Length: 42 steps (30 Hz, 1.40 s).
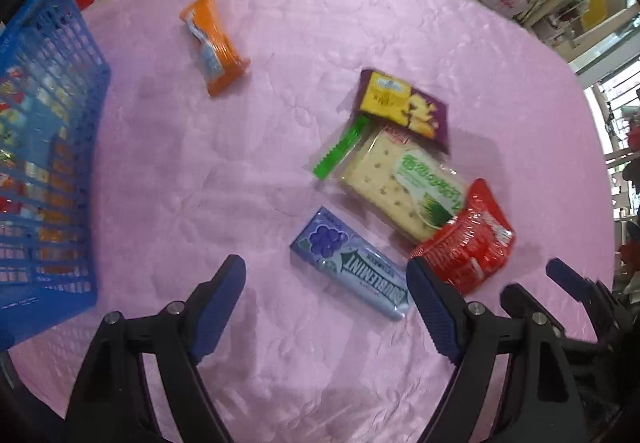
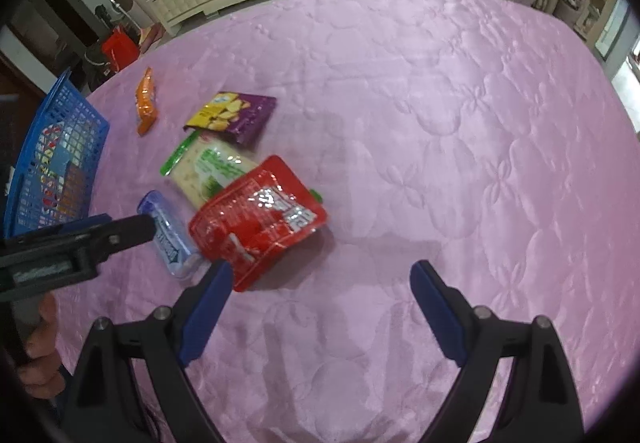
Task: Organize snacks
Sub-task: 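Grasp the blue gum box with the left gripper while the right grasps the red pouch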
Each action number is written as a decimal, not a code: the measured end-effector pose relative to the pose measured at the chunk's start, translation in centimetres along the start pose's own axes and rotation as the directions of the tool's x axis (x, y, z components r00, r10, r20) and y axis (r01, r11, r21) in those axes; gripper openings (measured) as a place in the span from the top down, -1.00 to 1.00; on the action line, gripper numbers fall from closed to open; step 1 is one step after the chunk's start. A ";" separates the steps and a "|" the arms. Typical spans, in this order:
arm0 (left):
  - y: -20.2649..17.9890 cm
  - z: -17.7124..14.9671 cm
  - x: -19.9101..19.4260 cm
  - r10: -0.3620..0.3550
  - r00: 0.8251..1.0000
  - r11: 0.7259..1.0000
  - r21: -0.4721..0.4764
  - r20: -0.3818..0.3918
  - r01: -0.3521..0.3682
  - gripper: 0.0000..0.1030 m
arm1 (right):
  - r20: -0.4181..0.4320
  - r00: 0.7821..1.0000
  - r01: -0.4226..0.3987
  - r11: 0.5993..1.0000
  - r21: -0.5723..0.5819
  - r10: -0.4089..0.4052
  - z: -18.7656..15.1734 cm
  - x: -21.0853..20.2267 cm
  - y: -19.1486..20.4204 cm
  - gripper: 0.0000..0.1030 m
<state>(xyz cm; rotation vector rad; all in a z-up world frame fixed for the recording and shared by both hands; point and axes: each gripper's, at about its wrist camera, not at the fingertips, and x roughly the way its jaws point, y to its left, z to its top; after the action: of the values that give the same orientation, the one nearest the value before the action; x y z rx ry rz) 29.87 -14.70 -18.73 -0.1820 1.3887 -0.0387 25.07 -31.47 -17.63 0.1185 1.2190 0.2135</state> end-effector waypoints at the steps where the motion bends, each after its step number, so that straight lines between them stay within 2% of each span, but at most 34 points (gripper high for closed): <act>1: -0.1 0.1 0.3 -0.006 1.000 1.000 -0.008 -0.008 0.006 -0.58 | 0.002 1.000 -0.004 1.000 0.008 0.004 -0.1 0.0 -0.2 -0.80; 4: -0.8 0.0 1.0 -0.026 1.000 1.000 -0.011 -0.018 0.026 -0.58 | 0.012 1.000 -0.004 1.000 0.006 0.004 -0.1 -0.1 -0.8 -0.80; 7: -1.6 -0.4 1.5 0.002 1.000 1.000 0.025 -0.015 -0.002 -0.51 | 0.010 1.000 -0.012 1.000 0.016 0.011 -0.2 -0.2 -1.1 -0.80; 8: -1.7 -0.4 1.6 0.016 1.000 1.000 0.026 -0.016 -0.016 -0.39 | 0.005 1.000 -0.015 1.000 0.022 0.015 -0.4 -0.1 -1.1 -0.80; 10: -1.9 -0.5 1.7 0.052 0.999 0.998 0.022 -0.002 -0.052 -0.29 | 0.002 1.000 -0.016 1.000 0.026 0.016 -0.4 -0.2 -1.2 -0.80; 12: -2.4 -0.9 2.0 0.057 0.998 0.997 0.047 0.015 -0.058 -0.10 | 0.002 1.000 -0.016 1.000 0.023 0.016 -0.5 -0.3 -1.1 -0.80; 16: -2.2 -1.5 1.9 0.039 0.999 0.998 0.053 0.009 -0.040 0.11 | -0.009 1.000 -0.019 0.999 0.033 0.020 -0.8 -0.4 -1.2 -0.80; 18: -1.8 -1.7 1.8 0.030 1.000 0.998 0.063 0.004 -0.030 0.32 | -0.019 0.999 -0.028 0.998 0.054 0.029 -1.0 -0.4 -1.3 -0.80; 25: 0.5 -3.6 1.3 0.026 1.000 0.988 0.149 0.011 -0.027 0.38 | -0.047 0.998 -0.037 0.996 0.082 0.041 -0.3 -0.3 -0.1 -0.80; 27: 0.9 -4.4 0.6 0.015 1.000 0.987 0.162 0.016 -0.017 0.40 | -0.052 0.994 -0.086 0.984 0.154 0.095 0.5 0.0 0.2 -0.80; 29: 1.1 -4.8 -0.5 0.003 0.999 0.980 0.196 0.051 -0.013 0.41 | -0.048 0.993 -0.098 0.978 0.186 0.108 0.7 0.2 0.1 -0.80; 33: 1.7 -5.0 -2.2 -0.019 0.994 0.973 0.231 0.104 -0.006 0.48 | -0.081 0.993 -0.058 0.960 0.272 0.083 2.2 1.4 0.8 -0.80; 39: 3.2 -3.8 -2.6 -0.049 0.992 0.970 0.244 0.114 0.020 0.54 | -0.100 0.993 -0.030 0.948 0.318 0.065 3.3 2.5 2.2 -0.80; 42: 4.3 -3.0 -3.0 -0.073 0.991 0.968 0.246 0.113 0.043 0.54 | -0.126 0.992 0.015 0.946 0.324 0.027 3.9 3.3 2.9 -0.80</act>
<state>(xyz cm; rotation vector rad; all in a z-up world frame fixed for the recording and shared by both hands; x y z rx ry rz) 26.00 -10.43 -16.94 -0.0193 1.2448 -0.2425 29.50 -27.83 -18.76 0.4004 1.3759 0.0234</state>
